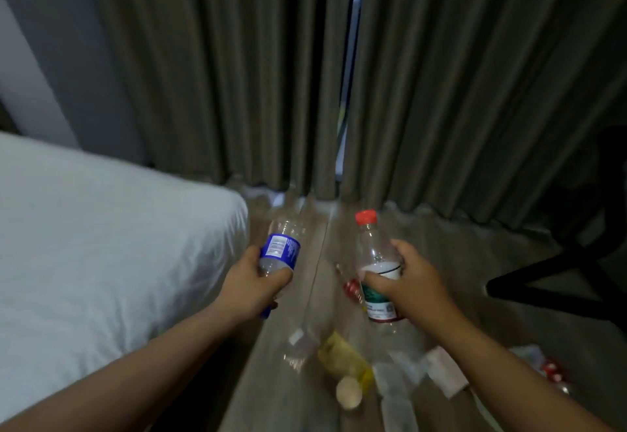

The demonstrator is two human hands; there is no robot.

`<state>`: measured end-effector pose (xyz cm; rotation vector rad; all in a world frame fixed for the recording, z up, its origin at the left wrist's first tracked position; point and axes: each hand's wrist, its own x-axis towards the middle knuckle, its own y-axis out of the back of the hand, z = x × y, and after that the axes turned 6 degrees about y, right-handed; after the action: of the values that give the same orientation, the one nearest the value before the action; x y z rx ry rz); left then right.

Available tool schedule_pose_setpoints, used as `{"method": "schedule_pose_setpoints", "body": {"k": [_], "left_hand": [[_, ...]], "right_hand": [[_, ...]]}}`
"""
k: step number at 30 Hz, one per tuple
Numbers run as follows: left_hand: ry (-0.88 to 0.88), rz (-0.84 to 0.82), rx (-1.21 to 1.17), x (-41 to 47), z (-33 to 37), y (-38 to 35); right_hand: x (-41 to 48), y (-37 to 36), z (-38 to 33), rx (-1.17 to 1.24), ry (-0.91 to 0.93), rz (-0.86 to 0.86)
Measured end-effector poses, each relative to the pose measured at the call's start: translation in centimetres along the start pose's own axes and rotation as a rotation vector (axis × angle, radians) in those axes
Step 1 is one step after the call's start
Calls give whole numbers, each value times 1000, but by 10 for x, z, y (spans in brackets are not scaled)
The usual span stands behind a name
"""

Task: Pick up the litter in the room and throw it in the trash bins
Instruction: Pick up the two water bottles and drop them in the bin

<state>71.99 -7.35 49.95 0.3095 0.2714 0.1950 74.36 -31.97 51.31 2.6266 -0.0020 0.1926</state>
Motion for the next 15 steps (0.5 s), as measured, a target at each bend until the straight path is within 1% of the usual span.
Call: {"method": "schedule_pose_setpoints", "body": {"k": [4, 8, 12, 15], "left_hand": [[-160, 10, -44, -43, 180, 40], [-298, -16, -84, -95, 341, 81], [-402, -15, -96, -153, 491, 117], [-478, -41, -157, -198, 584, 136]], "right_hand": [[24, 106, -159, -7, 100, 80], [35, 205, -306, 23, 182, 148], [37, 301, -433, 53, 277, 213], [28, 368, -515, 51, 353, 259]]}}
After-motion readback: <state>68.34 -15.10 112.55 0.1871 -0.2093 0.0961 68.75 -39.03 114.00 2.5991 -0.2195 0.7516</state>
